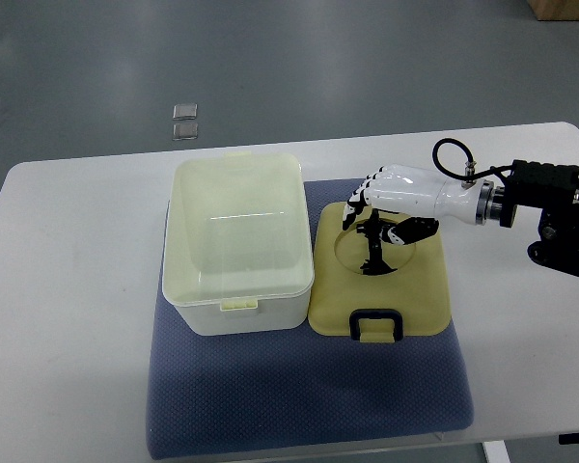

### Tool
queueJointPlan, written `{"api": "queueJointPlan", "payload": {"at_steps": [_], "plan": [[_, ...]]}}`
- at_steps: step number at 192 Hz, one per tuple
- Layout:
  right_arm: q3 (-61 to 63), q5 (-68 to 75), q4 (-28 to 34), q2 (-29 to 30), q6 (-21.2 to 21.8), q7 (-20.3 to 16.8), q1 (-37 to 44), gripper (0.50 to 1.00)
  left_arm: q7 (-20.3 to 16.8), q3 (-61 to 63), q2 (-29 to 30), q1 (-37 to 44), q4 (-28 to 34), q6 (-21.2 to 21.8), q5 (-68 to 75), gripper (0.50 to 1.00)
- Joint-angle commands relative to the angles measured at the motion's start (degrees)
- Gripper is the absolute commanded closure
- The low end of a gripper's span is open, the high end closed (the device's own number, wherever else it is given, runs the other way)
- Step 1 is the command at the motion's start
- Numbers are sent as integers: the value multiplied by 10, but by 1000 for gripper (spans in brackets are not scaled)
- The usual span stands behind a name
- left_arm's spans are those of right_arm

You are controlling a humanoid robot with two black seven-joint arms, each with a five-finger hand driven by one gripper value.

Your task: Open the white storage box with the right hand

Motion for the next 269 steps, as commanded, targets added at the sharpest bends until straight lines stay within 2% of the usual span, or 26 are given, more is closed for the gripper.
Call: {"api": "queueJointPlan", "payload": {"at_steps": [1, 78, 89, 126, 148, 163, 188, 198, 205, 215, 216, 231, 248, 269], "plan": [[0, 0, -1, 0, 0, 0, -3, 572, 0, 0, 0, 0, 0, 0, 0, 500], [-5, -1, 0, -18, 9, 2, 3, 570, 0, 1, 0, 0, 1, 0, 1, 500], [-5, -1, 0, -29, 20, 2, 7, 570, 0, 1, 0, 0, 1, 0, 0, 500], [1, 0, -18, -72, 100, 1, 52, 570, 0, 0, 0, 0, 1, 0, 0, 500], [10, 6, -52, -74, 107, 3, 74, 570, 0, 0, 0, 0, 0, 0, 0, 500], [60, 39, -77, -64, 104, 4, 79, 570, 0, 1, 0, 0, 0, 0, 0, 500], [198, 173, -108, -34, 111, -5, 51, 570, 0, 1, 0, 0, 0, 0, 0, 500], [254, 261, -146, 8, 112, -9, 36, 570, 0, 1, 0, 0, 0, 0, 1, 500], [279, 312, -167, 33, 112, -11, 31, 572, 0, 1, 0, 0, 0, 0, 1, 500], [279, 312, -167, 33, 112, -11, 31, 572, 0, 1, 0, 0, 0, 0, 1, 500], [311, 403, -204, 68, 112, -24, 20, 570, 0, 1, 0, 0, -1, 0, 0, 500], [343, 546, -247, 108, 120, -63, 6, 572, 0, 0, 0, 0, -1, 0, 1, 500], [367, 716, -282, 129, 156, -106, -7, 572, 0, -1, 0, 0, 0, 0, 0, 500], [375, 911, -313, 142, 219, -135, -34, 570, 0, -1, 0, 0, -1, 0, 1, 500]]}}
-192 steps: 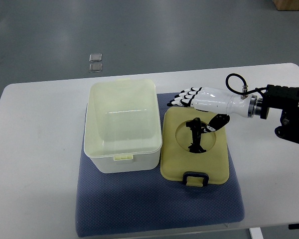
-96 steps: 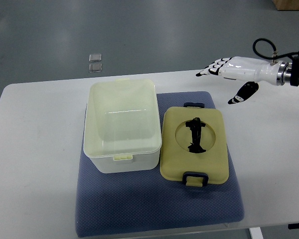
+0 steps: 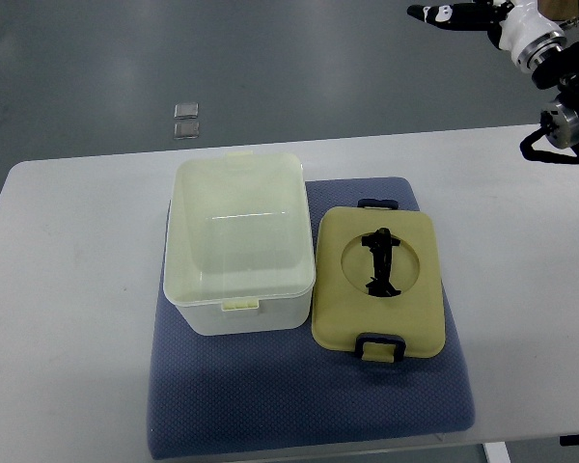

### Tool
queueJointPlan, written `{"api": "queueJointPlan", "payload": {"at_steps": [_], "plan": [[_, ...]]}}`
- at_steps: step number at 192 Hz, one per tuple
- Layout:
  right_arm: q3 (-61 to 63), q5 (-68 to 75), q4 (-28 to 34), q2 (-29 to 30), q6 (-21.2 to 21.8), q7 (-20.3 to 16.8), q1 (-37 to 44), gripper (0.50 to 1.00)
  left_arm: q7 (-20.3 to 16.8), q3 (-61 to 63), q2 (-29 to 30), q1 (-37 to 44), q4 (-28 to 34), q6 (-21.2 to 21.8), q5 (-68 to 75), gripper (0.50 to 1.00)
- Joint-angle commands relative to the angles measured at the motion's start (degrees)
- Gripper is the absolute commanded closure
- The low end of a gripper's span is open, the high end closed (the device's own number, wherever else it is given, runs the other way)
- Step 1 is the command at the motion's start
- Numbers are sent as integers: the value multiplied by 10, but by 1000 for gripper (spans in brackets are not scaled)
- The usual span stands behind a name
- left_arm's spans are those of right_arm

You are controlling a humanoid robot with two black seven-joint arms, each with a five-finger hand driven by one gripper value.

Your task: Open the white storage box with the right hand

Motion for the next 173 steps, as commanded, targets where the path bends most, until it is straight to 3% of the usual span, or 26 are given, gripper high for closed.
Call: {"api": "queueJointPlan", "payload": {"at_steps": [1, 31, 67, 173], "plan": [[10, 211, -30, 15, 55, -30, -24, 570, 0, 0, 0, 0, 0, 0, 0, 500], [10, 397, -45, 32, 145, -48, -68, 570, 0, 0, 0, 0, -1, 0, 0, 500], [15, 431, -45, 62, 220, -43, -112, 568, 0, 0, 0, 0, 0, 0, 0, 500], [15, 429, -50, 84, 212, -25, -121, 568, 0, 1, 0, -1, -1, -1, 0, 500]]}}
